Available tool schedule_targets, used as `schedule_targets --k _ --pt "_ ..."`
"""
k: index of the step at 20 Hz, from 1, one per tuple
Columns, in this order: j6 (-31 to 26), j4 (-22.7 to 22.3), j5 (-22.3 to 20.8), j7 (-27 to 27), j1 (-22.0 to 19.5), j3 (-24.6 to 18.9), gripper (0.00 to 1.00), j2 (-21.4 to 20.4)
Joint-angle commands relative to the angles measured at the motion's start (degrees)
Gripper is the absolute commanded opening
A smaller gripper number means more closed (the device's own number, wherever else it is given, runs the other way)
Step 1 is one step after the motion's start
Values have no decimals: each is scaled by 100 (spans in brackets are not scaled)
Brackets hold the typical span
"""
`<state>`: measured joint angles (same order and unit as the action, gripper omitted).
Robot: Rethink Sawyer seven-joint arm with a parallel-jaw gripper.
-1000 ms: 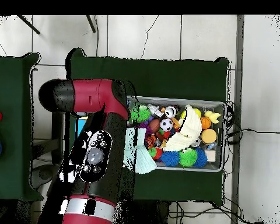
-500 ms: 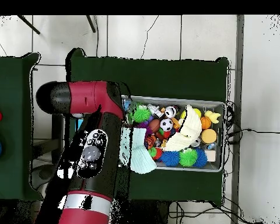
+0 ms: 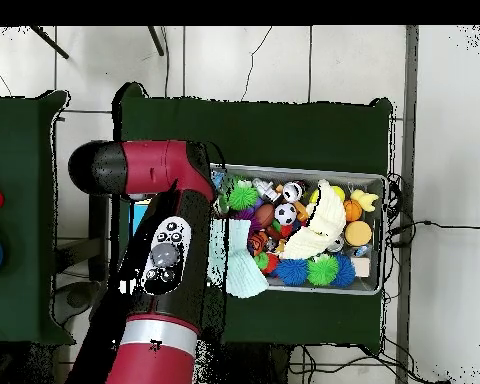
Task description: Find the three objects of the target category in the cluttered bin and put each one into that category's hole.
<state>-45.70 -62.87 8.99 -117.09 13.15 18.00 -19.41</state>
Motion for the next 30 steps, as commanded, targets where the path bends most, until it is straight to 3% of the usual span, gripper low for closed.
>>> schedule_targets --k 1,3,8,14,19,21,26,30 --pt "575 -583 -188 -244 -167 -732 0 223" --pt "736 -585 -204 -236 -203 -769 0 307" --pt "215 -854 -151 -255 -78 -643 0 -174" --pt "865 -541 -281 -197 -251 -766 0 403" --pt "201 -895 -229 -27 -170 -705 0 -165" --pt "369 -952 -287 34 -206 -736 0 -129" --pt "1033 -689 -467 -33 -295 -741 0 438" --pt "594 -884 -414 134 -289 -755 0 88"
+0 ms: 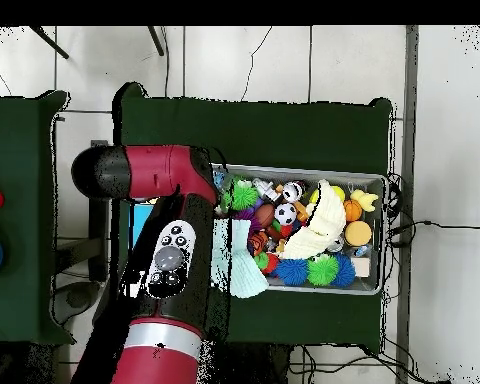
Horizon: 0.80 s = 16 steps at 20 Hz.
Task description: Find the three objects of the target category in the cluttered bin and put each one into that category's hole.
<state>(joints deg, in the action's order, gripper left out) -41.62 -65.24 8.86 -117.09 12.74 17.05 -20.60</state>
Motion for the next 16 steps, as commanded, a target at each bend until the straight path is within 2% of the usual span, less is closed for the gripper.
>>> schedule_targets --k 1,7,12,16 --pt "68 -720 -386 194 -258 -676 0 95" --pt "-295 -1248 -318 399 -305 -752 0 -509" --pt "-22 -1466 -361 463 -399 -927 0 -539" --pt "-186 -1496 -407 474 -405 -939 0 -682"
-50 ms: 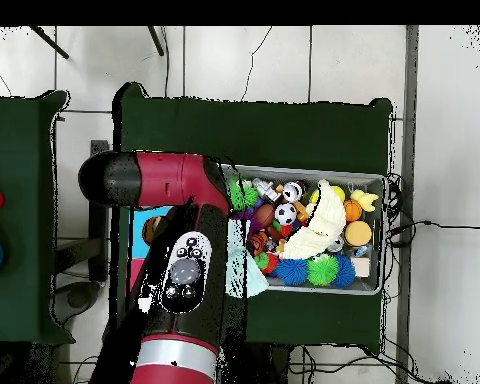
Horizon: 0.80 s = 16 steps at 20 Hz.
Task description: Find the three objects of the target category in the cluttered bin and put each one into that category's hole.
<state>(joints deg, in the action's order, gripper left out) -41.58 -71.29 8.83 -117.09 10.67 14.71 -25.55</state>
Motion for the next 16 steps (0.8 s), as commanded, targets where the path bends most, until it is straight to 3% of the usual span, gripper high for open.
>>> schedule_targets --k 1,16 --pt "-232 -926 -405 472 -196 -709 0 -250" --pt "-191 -1006 -513 374 -181 -760 0 -297"
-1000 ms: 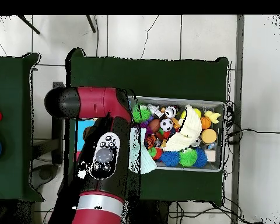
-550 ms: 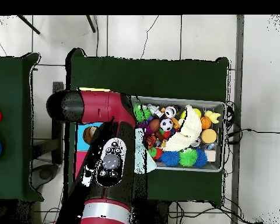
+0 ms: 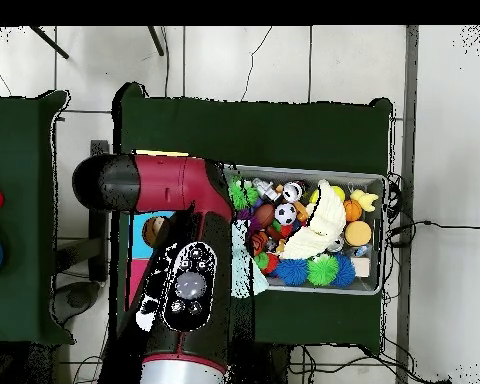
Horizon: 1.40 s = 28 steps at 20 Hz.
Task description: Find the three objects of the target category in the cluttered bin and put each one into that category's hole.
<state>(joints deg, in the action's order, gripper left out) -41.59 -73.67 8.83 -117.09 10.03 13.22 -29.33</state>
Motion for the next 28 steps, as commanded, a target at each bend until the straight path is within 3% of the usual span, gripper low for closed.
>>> schedule_targets --k 1,9,14,17,28 --pt "-170 -756 -523 371 -118 -613 0 103" --pt "-235 -607 -675 418 -153 -610 0 214" --pt "486 -314 -950 399 -293 -694 0 756" --pt "573 -154 -1088 456 -367 -758 0 921" --pt "304 -149 -1305 485 -442 -890 0 779"
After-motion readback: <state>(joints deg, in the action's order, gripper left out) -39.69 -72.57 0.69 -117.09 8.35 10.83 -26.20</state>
